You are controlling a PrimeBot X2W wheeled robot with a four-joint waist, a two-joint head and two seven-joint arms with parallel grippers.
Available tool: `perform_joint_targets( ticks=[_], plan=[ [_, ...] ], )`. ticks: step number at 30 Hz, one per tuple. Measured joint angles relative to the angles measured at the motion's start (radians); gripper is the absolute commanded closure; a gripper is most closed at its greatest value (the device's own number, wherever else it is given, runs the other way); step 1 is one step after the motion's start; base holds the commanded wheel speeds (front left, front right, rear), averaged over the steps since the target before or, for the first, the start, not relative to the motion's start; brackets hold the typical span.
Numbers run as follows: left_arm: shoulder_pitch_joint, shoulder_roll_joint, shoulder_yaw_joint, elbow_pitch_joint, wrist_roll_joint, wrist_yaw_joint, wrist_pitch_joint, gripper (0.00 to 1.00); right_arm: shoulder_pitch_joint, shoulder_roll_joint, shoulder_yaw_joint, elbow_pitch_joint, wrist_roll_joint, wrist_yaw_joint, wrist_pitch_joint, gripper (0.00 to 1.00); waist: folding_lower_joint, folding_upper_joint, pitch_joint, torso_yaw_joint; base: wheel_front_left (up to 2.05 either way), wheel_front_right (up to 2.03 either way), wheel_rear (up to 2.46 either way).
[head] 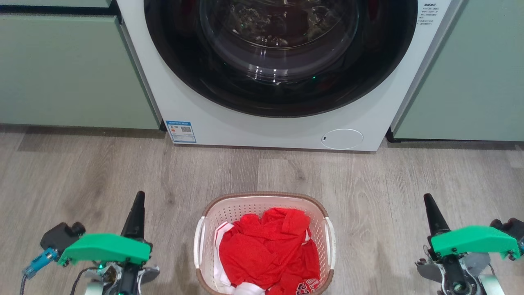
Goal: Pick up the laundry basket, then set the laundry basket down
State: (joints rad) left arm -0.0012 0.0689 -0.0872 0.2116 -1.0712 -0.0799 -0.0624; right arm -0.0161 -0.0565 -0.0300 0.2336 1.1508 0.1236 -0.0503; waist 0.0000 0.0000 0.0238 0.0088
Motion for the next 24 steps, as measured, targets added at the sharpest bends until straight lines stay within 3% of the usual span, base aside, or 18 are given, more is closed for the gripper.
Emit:
perform_joint_targets(
  ticks=[24],
  plan=[
    [-0.021, 0.0, 0.062, 0.03, -0.289, -0.018, 0.071, 1.0, -0.022, -0.002, -0.033, 0.021, 0.245, 0.0, 0.068, 1.0, 0.0, 0.0, -0.011, -0.005, 0.0, 0.0, 0.0]
  ],
)
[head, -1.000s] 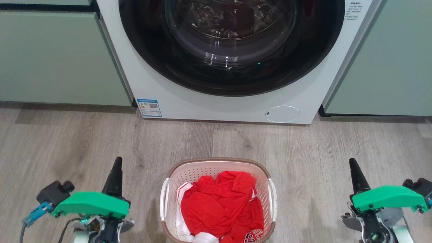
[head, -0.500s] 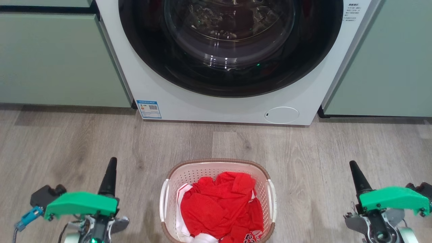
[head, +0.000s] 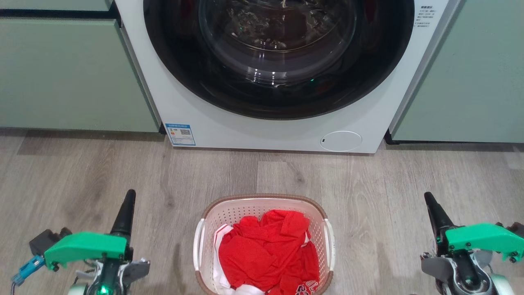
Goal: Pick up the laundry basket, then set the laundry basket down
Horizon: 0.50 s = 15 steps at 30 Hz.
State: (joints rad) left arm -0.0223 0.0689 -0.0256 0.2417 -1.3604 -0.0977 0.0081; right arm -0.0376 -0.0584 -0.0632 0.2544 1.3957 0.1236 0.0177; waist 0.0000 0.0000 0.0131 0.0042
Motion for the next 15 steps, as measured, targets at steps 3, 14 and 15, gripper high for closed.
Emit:
perform_joint_targets(
  ticks=[3, 14, 15],
  plan=[
    [-0.002, 0.0, 0.007, 0.003, -0.039, -0.007, 0.01, 1.0, 0.0, 0.0, -0.004, 0.003, 0.03, 0.0, 0.006, 1.0, 0.0, 0.0, -0.001, -0.001, 0.0, 0.0, 0.0],
    [-0.02, 0.0, 0.037, 0.016, -0.17, -0.017, 0.041, 1.0, -0.003, 0.0, -0.02, 0.011, 0.141, 0.0, 0.035, 1.0, 0.0, 0.0, -0.006, -0.003, 0.0, 0.0, 0.0],
    [-0.02, -0.001, 0.039, 0.018, -0.182, -0.017, 0.044, 1.0, -0.004, 0.0, -0.023, 0.012, 0.151, 0.0, 0.035, 1.0, 0.0, 0.0, -0.007, -0.003, 0.0, 0.0, 0.0]
  ],
)
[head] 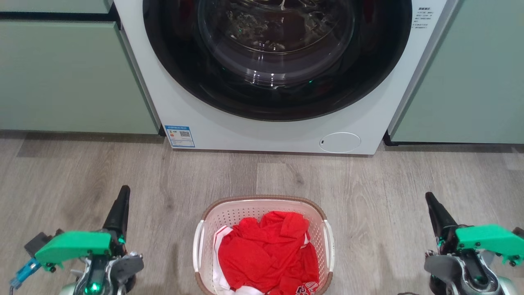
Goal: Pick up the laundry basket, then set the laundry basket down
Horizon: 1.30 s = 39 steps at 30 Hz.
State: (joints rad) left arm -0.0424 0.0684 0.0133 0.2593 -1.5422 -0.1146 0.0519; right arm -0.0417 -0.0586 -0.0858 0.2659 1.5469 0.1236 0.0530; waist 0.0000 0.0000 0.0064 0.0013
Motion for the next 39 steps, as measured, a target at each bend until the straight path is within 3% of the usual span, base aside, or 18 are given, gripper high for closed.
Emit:
perform_joint_targets(
  ticks=[8, 39],
  plan=[
    [-0.002, 0.0, 0.021, 0.012, -0.095, -0.009, 0.019, 1.0, -0.017, 0.0, -0.011, 0.007, 0.081, 0.0, 0.03, 1.0, 0.0, 0.0, -0.003, -0.001, 0.0, 0.0, 0.0],
    [-0.009, -0.006, 0.033, 0.014, -0.095, -0.009, 0.035, 1.0, -0.017, 0.0, -0.021, 0.009, 0.083, 0.0, 0.034, 1.0, 0.0, 0.0, -0.003, -0.001, 0.0, 0.0, 0.0]
  ],
)
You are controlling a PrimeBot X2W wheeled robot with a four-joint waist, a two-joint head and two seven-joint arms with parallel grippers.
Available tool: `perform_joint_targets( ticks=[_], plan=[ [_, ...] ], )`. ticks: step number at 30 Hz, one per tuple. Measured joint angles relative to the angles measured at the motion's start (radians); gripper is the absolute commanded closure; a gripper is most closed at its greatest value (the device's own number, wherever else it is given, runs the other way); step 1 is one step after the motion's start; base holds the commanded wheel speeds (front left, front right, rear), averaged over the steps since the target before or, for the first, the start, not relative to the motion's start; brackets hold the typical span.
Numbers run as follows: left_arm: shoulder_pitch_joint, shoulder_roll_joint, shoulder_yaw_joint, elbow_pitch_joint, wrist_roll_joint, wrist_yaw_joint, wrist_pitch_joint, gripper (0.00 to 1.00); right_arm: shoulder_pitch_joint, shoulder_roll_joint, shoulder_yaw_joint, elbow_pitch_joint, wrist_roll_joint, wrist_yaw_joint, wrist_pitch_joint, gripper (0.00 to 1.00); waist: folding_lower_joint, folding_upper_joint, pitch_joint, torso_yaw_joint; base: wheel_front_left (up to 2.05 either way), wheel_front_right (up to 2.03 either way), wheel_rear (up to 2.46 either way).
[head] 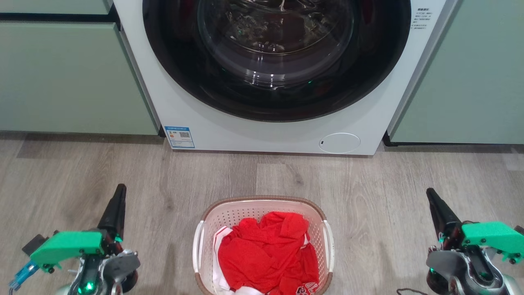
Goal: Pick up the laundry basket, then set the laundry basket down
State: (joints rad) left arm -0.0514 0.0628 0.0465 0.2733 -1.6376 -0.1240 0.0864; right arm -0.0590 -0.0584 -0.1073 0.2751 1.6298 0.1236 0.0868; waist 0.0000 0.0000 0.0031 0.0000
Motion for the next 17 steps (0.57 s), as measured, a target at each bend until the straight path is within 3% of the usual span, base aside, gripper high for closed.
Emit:
perform_joint_targets(
  ticks=[17],
  plan=[
    [0.0, -0.002, 0.004, 0.0, 0.001, 0.0, 0.002, 1.0, 0.0, 0.001, -0.005, 0.0, -0.001, 0.0, 0.006, 1.0, 0.0, 0.0, 0.0, 0.0, 0.0, 0.0, 0.0]
  ],
)
